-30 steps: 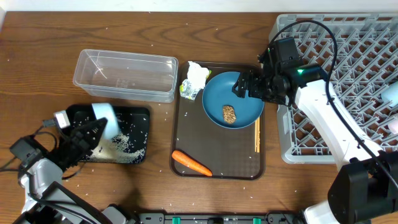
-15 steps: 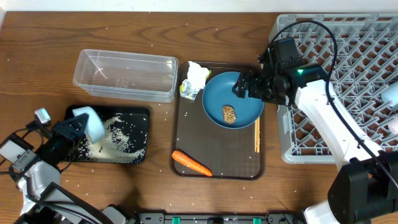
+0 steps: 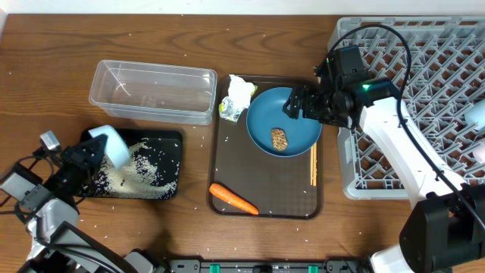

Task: Sort waste into correct bins and load items into the dishwasher rack
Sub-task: 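Shake the tilted bowl with the left gripper to empty remaining rice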

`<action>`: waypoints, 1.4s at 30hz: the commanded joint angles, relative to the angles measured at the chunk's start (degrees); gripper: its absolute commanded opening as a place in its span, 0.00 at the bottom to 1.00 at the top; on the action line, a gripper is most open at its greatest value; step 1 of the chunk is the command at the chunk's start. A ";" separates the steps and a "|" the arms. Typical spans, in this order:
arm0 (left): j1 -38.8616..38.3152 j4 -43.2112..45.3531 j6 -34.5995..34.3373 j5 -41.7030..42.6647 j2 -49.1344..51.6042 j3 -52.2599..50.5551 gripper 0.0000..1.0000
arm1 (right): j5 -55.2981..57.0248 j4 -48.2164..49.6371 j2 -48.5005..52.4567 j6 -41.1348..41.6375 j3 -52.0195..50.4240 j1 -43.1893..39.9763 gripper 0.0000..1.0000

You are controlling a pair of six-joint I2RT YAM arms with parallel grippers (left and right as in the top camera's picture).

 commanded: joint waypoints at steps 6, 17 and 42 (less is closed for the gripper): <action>-5.33 2.01 1.88 2.40 0.92 -0.37 0.06 | -0.26 0.09 -0.02 -0.37 0.07 0.63 0.99; -10.58 1.99 0.59 5.40 1.22 -2.71 0.06 | -0.26 -0.13 -0.02 -0.37 0.07 0.63 0.99; -5.64 18.10 -6.03 13.99 2.16 -7.72 0.06 | -0.24 -0.66 -0.02 -0.37 0.07 0.63 0.99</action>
